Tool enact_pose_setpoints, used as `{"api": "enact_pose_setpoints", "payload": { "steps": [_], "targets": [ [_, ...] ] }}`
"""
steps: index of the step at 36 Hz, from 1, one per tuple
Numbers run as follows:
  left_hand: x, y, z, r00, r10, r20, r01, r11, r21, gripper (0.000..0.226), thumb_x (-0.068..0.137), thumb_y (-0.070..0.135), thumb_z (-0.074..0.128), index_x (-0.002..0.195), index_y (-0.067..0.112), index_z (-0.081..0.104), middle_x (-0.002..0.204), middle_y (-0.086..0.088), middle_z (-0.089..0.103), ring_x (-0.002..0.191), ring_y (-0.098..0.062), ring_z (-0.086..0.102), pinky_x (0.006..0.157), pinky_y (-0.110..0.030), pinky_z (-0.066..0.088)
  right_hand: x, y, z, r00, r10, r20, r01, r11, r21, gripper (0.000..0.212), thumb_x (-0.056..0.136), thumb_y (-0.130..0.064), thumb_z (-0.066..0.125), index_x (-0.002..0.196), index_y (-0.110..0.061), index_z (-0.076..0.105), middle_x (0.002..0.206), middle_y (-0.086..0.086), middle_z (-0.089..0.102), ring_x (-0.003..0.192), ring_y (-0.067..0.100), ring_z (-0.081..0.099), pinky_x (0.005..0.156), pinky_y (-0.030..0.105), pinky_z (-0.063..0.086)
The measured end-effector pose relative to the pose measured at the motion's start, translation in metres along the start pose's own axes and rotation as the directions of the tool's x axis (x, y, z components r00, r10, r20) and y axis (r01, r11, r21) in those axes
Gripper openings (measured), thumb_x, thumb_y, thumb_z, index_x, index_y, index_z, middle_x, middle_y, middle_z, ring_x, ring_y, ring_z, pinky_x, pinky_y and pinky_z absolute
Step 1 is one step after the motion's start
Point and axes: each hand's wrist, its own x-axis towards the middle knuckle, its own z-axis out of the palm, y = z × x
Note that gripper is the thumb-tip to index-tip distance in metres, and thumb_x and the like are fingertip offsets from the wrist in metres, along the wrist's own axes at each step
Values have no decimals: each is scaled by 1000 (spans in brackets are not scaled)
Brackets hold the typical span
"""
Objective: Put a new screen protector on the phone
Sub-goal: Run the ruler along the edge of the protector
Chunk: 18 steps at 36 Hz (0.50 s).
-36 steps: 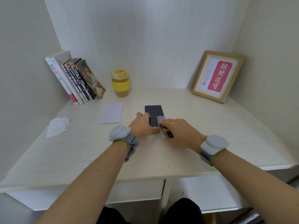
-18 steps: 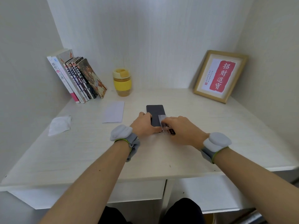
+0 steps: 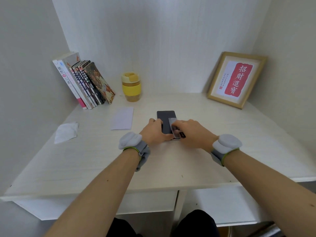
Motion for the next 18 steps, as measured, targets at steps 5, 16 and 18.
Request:
{"api": "enact_pose_setpoints", "payload": {
  "steps": [5, 16, 18],
  "targets": [
    [0, 2, -1, 1000, 0, -4, 0, 1000, 6, 67, 81, 45, 69, 131, 10, 40, 130, -10, 36, 108, -24, 52, 86, -26, 40, -3, -1, -2, 1000, -17, 11, 18, 999, -29, 29, 85, -10, 56, 114, -14, 56, 110, 5, 62, 90, 27, 54, 74, 32, 41],
    [1, 0, 0, 1000, 4, 7, -4, 1000, 12, 68, 82, 46, 69, 132, 11, 40, 128, -9, 36, 109, -25, 51, 94, -32, 44, 38, 4, -3, 993, 106, 50, -106, 994, 9, 37, 82, -5, 51, 119, -11, 52, 110, 17, 60, 96, 36, 55, 70, 30, 36],
    [2, -1, 0, 1000, 5, 10, -6, 1000, 16, 68, 82, 46, 69, 132, 11, 40, 127, -9, 36, 110, -25, 50, 95, -33, 44, 40, 5, -4, 993, 110, 49, -110, 994, 12, 37, 82, -4, 52, 118, -10, 52, 111, 16, 60, 96, 35, 55, 70, 30, 36]
  ]
}}
